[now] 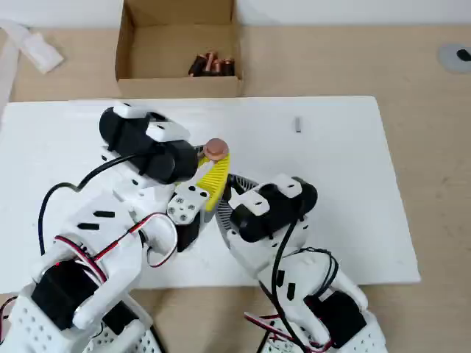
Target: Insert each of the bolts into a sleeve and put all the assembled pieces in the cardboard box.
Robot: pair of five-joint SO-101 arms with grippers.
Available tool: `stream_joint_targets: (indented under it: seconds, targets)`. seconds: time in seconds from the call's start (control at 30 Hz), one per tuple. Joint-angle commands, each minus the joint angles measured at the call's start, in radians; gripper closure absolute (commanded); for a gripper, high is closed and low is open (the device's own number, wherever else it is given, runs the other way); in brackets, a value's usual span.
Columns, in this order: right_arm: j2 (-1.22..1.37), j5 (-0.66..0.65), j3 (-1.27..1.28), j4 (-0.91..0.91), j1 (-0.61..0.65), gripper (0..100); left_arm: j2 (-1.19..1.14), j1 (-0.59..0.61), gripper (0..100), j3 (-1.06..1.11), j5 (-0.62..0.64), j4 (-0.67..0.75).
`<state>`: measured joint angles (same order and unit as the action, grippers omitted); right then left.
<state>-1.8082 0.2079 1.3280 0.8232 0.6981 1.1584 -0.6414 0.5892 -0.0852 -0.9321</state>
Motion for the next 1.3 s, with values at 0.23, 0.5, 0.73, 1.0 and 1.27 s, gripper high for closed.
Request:
stream_joint_targets:
  seconds: [0.23,0.5,0.73,1.0,1.27]
  targets:
    - [-0.11,0.009,-0.013,-0.031,0.015,98.9,0.007,0.02,100,-0.005,-0.006,0.035]
    - [-0.11,0.009,-0.013,-0.031,0.015,98.9,0.007,0.057,100,-0.005,-0.006,0.075]
    - [-0.11,0.009,-0.013,-0.031,0.015,98.9,0.007,0.057,100,0.003,0.0,0.077]
    - [-0.11,0.009,-0.012,-0.031,0.018,98.9,0.002,0.049,100,0.044,0.002,0.112]
    - [-0.11,0.011,-0.008,-0.031,0.018,98.9,0.005,0.049,100,0.063,0.018,0.104]
